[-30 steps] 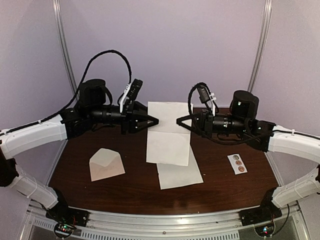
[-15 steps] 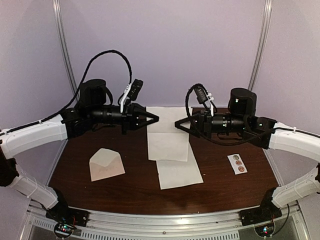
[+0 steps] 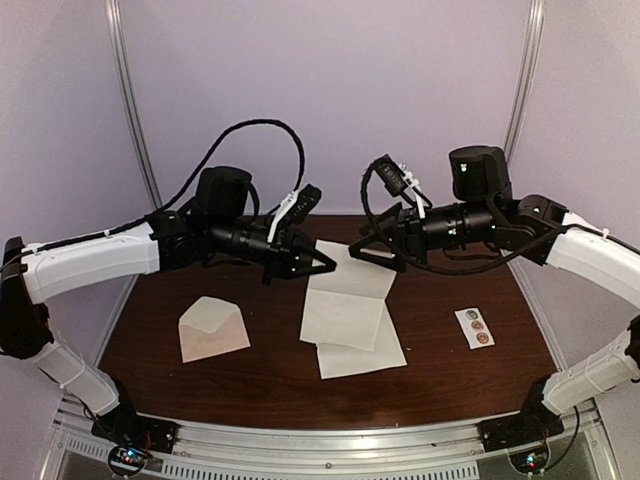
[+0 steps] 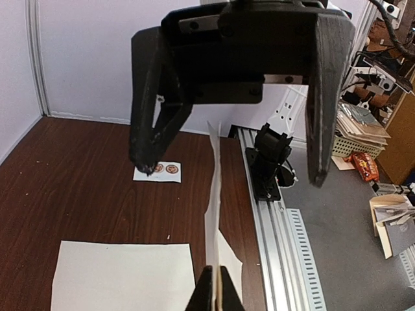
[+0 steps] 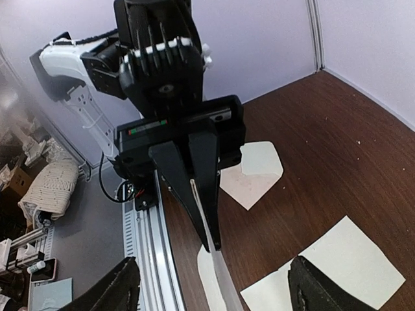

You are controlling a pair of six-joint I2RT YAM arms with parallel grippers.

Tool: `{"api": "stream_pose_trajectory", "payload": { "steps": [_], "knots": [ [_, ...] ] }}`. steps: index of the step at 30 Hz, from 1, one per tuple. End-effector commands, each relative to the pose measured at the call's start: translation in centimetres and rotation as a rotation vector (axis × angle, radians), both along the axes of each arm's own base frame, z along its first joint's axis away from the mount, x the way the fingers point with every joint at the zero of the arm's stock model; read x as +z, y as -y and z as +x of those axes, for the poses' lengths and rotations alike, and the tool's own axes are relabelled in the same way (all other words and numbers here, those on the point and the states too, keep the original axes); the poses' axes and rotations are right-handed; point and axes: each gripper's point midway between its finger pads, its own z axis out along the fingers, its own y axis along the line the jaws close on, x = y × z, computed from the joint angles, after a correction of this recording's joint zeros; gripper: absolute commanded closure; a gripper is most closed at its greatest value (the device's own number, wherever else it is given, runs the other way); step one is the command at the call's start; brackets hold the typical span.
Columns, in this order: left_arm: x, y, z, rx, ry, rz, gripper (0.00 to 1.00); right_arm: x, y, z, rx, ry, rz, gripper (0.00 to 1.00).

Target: Place the letter into the envelope and seal it

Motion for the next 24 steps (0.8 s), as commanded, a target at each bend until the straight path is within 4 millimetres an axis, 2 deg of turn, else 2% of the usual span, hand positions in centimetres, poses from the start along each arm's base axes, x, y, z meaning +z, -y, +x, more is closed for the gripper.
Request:
{"api": "stream_pose_trajectory", "payload": {
  "steps": [1,3,8,18,24],
  "knots": [
    [0.7,0.5,-0.4,-0.041,0.018,-0.004,1.00,-2.9,-0.2,-1.3,0.037,-0.027,-0.134,0.20],
    [0.5,0.5,-0.4,-0.045,0.013,0.002,1.00,-3.1,-0.5,-1.5,0.047,-0.029,-0.144,0.26],
    [0.0,0.7,-0.4,-0.054,-0.003,0.018,1.00,-3.6,-1.2,-1.3,0.056,-0.036,-0.162,0.47],
    [-0.5,1.0,-0.6,-0.069,-0.023,0.038,1.00,-2.7,-1.1,-0.8,0.034,0.000,-0.151,0.58],
    [-0.5,1.1,-0.7,-0.072,-0.026,0.039,1.00,-3.0,-1.0,-0.9,0.035,-0.008,-0.163,0.71]
  ]
}}
